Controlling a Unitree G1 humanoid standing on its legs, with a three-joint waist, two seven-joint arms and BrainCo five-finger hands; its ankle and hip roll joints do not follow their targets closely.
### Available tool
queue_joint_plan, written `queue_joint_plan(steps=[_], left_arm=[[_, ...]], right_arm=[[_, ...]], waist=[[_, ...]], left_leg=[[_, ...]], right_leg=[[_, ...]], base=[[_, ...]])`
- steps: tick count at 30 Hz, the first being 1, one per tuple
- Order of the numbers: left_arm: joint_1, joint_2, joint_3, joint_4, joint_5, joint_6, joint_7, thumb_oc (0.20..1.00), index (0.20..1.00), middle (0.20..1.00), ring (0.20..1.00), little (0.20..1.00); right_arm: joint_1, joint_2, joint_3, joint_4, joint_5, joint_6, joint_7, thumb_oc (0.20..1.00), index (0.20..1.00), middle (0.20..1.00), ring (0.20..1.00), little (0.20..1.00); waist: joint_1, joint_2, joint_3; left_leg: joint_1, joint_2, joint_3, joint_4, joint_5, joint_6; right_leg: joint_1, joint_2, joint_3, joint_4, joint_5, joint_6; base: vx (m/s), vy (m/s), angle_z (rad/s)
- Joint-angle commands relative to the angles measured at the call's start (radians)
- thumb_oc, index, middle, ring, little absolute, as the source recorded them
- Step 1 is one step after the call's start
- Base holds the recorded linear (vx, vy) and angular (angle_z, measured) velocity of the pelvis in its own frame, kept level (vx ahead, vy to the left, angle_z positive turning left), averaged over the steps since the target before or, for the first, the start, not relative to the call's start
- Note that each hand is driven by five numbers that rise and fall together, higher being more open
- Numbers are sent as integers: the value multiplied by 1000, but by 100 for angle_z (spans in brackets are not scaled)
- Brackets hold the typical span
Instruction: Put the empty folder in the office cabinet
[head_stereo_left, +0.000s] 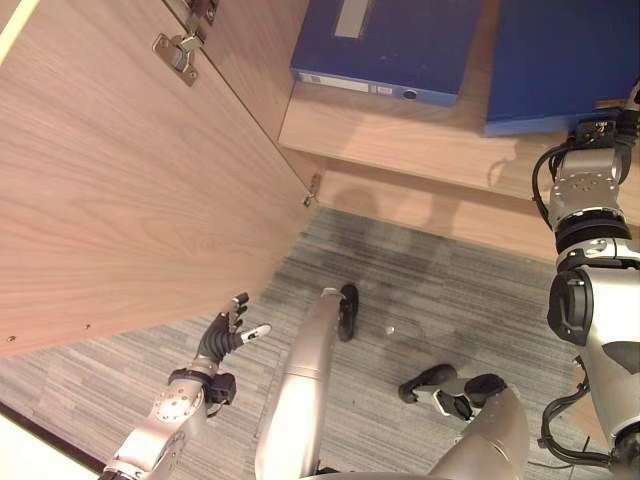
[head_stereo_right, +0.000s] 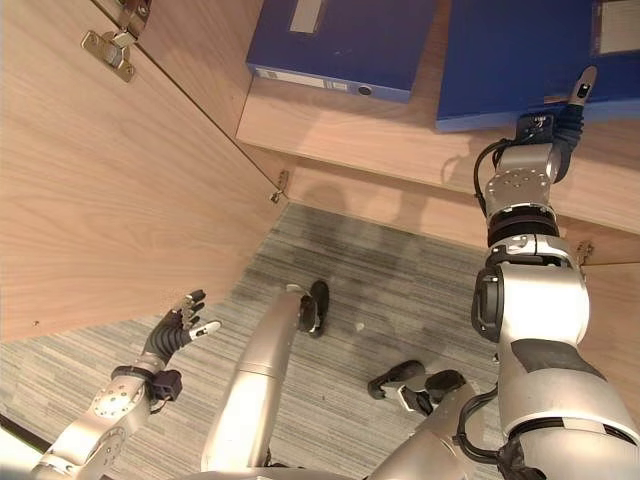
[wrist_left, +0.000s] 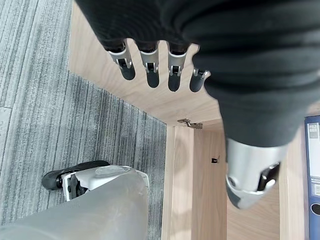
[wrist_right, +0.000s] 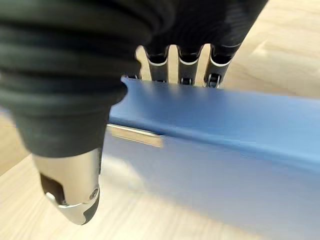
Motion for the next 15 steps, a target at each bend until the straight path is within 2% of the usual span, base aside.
queue_joint_plan(steps=[1,5,6,8,11,13,14,15], left_arm=[[10,36,55,-1,-27,-28,-7,1000,1000,1000,1000,1000],[13,42,58,9,-33,-19,-25,1000,1000,1000,1000,1000],[13,41,58,9,-33,-19,-25,1000,1000,1000,1000,1000],[19,50,61,10,-34,-21,-41,1000,1000,1000,1000,1000],[45,90,66,-17,-3,-31,-75,1000,1000,1000,1000,1000],[61,109,71,-28,16,-26,-94,1000,1000,1000,1000,1000],[66,109,71,-30,18,-23,-99,1000,1000,1000,1000,1000],[71,117,68,-30,28,-20,-109,1000,1000,1000,1000,1000]], right_arm=[[-1,-36,7,-34,-2,-6,48,1000,1000,1000,1000,1000],[9,-49,35,28,-54,66,60,1000,1000,1000,1000,1000],[8,-50,36,29,-54,66,61,1000,1000,1000,1000,1000],[7,-79,91,100,-151,156,72,1000,1000,1000,1000,1000],[-73,-212,298,260,-527,360,145,1000,1000,1000,1000,1000],[-103,-256,399,326,-714,424,210,1000,1000,1000,1000,1000],[-114,-266,428,344,-764,435,227,1000,1000,1000,1000,1000],[-137,-276,504,359,-899,446,245,1000,1000,1000,1000,1000]], waist=[[8,0,-9],[5,-3,-11],[5,-3,-11],[4,-9,-12],[-4,-27,-12],[-6,-32,-14],[-6,-31,-15],[-6,-35,-17]], left_leg=[[28,89,-64,55,-117,-83],[37,89,-65,49,-115,-83],[37,89,-65,49,-115,-83],[39,89,-62,47,-113,-84],[36,91,-61,42,-107,-86],[32,93,-60,40,-105,-88],[32,94,-61,39,-104,-88],[31,96,-63,37,-102,-89]], right_leg=[[17,-31,45,-82,76,77],[27,-29,44,-88,79,78],[27,-28,44,-88,79,78],[32,-29,41,-92,81,79],[25,-30,45,-92,82,72],[20,-31,43,-91,85,70],[20,-30,43,-92,86,70],[23,-29,38,-95,88,71]], base=[[0,0,0],[0,0,0],[0,0,0],[0,0,0],[-35,-18,2],[-15,-7,1],[-21,-22,-3],[-11,-15,-3]])
